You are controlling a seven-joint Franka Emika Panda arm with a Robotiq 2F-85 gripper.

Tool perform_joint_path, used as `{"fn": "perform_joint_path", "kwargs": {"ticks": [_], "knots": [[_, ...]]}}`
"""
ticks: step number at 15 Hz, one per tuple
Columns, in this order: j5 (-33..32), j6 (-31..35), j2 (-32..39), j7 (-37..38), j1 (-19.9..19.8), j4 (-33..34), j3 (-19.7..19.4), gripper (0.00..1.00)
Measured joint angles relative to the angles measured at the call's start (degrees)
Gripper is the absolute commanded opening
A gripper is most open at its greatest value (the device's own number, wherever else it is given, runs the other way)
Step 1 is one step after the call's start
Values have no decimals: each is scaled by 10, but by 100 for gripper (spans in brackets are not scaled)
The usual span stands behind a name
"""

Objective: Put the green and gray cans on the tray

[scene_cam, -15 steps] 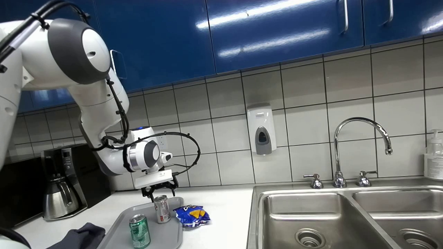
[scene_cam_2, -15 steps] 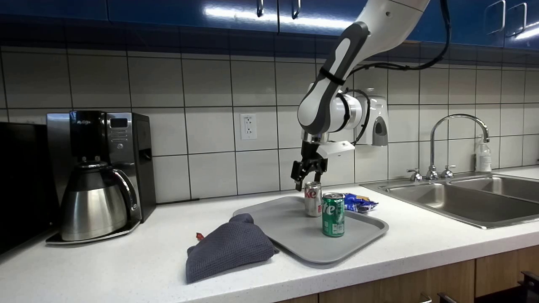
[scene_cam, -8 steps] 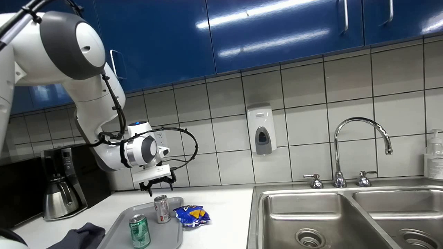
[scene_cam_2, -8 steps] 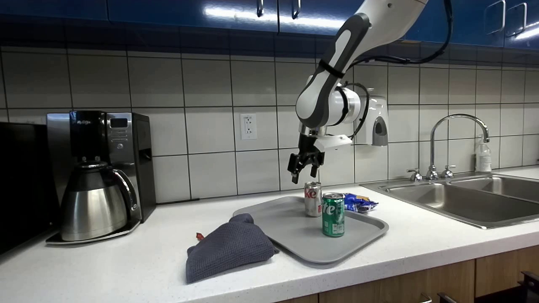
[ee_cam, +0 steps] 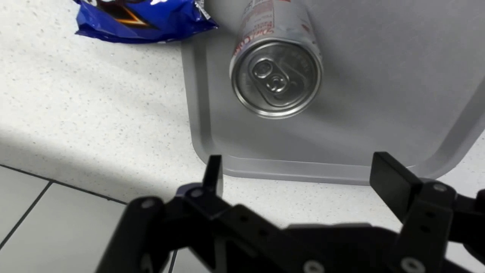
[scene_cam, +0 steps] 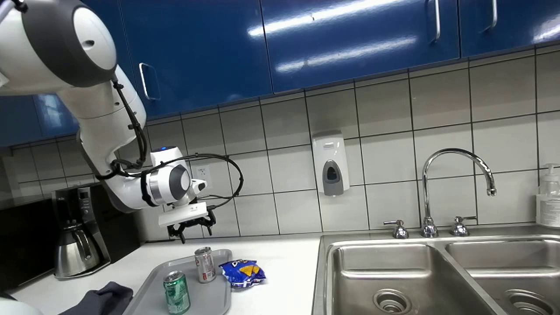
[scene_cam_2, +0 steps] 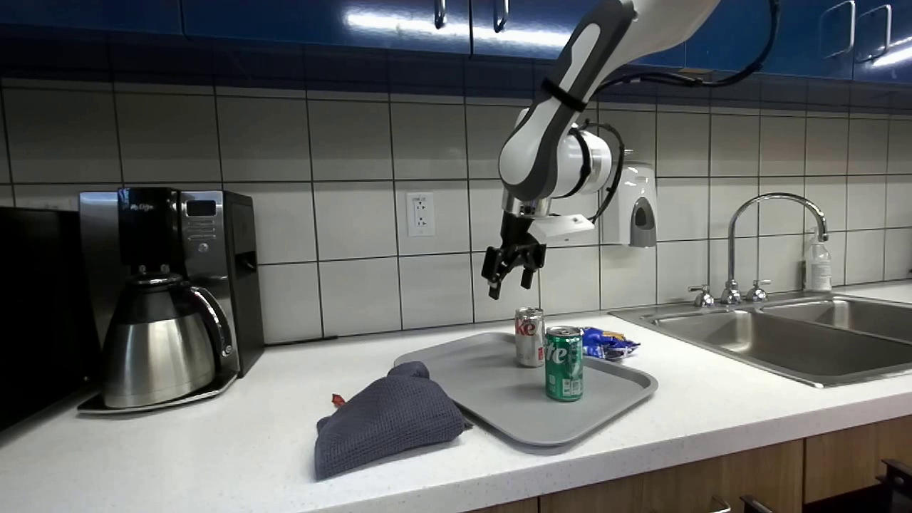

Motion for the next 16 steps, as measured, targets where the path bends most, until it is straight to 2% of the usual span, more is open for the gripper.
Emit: {"fn": "perform_joint_path", "kwargs": {"ticks": [9,16], "knots": [[-6,-1,-74,31,20,-70,0,100],[-61,-15,-133,121,27,-118,0,100]]}}
